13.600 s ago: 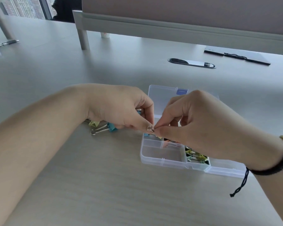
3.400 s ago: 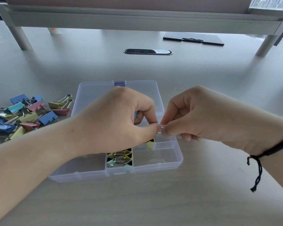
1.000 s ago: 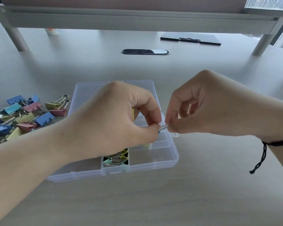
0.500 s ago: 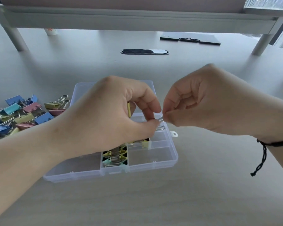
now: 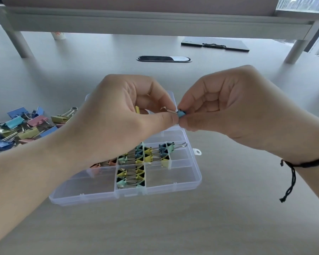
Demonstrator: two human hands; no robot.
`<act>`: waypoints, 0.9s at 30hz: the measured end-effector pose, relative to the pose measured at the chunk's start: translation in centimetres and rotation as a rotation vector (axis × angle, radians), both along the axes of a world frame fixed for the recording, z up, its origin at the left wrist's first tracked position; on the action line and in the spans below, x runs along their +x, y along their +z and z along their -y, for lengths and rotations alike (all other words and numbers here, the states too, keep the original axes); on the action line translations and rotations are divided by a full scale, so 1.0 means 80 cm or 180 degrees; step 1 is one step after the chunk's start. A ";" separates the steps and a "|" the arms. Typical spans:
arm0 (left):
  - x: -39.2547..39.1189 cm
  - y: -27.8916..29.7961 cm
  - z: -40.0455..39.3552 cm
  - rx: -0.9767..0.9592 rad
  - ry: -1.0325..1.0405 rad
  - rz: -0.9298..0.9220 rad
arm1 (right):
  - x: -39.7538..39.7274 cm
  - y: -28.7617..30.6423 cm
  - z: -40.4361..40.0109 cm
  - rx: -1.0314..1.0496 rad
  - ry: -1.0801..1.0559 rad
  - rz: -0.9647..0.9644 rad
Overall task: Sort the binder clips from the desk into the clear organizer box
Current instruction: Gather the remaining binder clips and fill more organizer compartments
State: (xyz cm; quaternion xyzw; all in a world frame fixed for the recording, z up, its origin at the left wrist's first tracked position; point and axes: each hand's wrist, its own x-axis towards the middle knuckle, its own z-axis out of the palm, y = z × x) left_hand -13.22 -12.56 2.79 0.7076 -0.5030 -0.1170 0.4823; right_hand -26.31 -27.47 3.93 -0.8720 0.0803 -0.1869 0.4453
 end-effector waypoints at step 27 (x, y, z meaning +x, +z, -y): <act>-0.021 -0.006 0.004 0.1052 -0.0063 0.0569 | 0.001 -0.009 -0.018 -0.1078 -0.0268 -0.1076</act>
